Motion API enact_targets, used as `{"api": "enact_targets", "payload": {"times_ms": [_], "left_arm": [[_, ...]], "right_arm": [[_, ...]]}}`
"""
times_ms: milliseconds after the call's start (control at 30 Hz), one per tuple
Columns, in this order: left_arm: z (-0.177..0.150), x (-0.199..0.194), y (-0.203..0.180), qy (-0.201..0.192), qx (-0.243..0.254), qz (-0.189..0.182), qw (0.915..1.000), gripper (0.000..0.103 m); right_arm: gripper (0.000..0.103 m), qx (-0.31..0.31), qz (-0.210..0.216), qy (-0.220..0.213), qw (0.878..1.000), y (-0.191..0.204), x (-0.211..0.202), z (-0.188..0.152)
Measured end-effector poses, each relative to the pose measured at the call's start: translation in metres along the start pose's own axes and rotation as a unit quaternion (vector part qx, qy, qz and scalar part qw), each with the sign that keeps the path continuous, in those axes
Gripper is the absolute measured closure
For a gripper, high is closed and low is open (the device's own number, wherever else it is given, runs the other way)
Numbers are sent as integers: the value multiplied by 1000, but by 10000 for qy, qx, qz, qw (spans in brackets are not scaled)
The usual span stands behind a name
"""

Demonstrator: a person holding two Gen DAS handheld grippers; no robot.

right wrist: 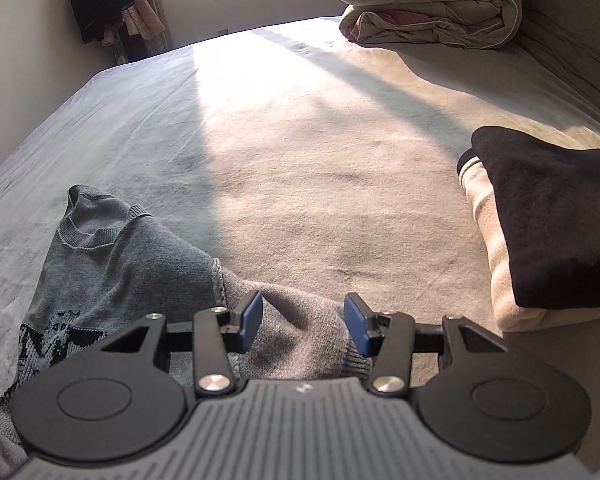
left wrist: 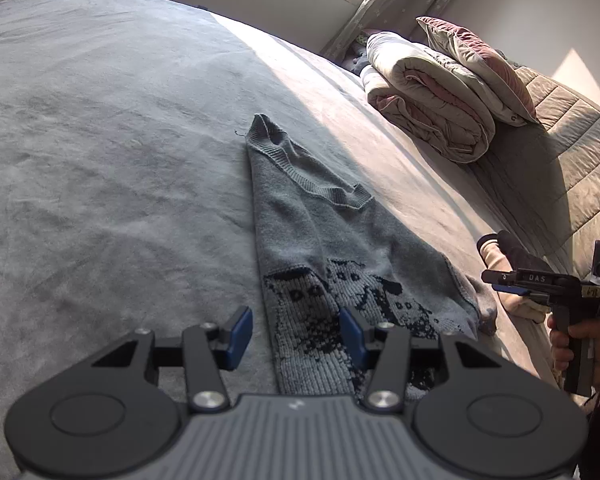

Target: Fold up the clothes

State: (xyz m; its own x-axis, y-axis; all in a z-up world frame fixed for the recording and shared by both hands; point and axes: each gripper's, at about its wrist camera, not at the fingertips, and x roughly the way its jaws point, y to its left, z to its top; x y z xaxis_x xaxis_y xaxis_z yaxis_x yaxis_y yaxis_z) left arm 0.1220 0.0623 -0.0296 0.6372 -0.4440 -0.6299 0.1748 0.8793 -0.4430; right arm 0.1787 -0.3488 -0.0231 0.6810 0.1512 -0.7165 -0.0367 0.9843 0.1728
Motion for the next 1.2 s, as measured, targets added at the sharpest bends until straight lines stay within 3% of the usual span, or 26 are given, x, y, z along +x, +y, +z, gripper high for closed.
{"api": "enact_targets", "payload": {"times_ms": [267, 567, 733, 900, 967, 1000, 1033, 1067, 1100, 1200], "left_arm": [[53, 53, -36, 42, 341, 347, 9988, 54], [107, 137, -88, 334, 398, 582, 9970, 53], [116, 176, -107, 577, 342, 833, 9943, 52], [112, 208, -121, 667, 646, 1548, 9836, 50], [107, 215, -123, 682, 693, 1628, 9819, 52], [104, 215, -122, 655, 681, 1613, 9824, 62], [102, 214, -123, 614, 689, 1599, 9828, 94], [99, 211, -123, 571, 701, 1585, 9832, 100], [97, 204, -121, 491, 676, 1558, 9842, 100], [90, 180, -115, 238, 588, 1470, 9871, 101]], "right_arm": [[53, -249, 644, -6, 9976, -8, 28, -1], [53, 4, 1280, -454, 9907, -38, 32, -18], [54, -329, 1207, -496, 9909, -35, 28, -18], [55, -317, 1280, -363, 9906, -40, 36, -21], [54, -333, 1442, -323, 9885, -41, 37, -23], [56, -324, 1562, -283, 9868, -41, 38, -24], [62, -316, 1672, -244, 9851, -42, 39, -25], [75, -313, 1713, -211, 9845, -42, 39, -25], [83, -305, 1759, -181, 9838, -43, 39, -24], [88, -215, 2001, -195, 9794, -46, 33, -23]]}}
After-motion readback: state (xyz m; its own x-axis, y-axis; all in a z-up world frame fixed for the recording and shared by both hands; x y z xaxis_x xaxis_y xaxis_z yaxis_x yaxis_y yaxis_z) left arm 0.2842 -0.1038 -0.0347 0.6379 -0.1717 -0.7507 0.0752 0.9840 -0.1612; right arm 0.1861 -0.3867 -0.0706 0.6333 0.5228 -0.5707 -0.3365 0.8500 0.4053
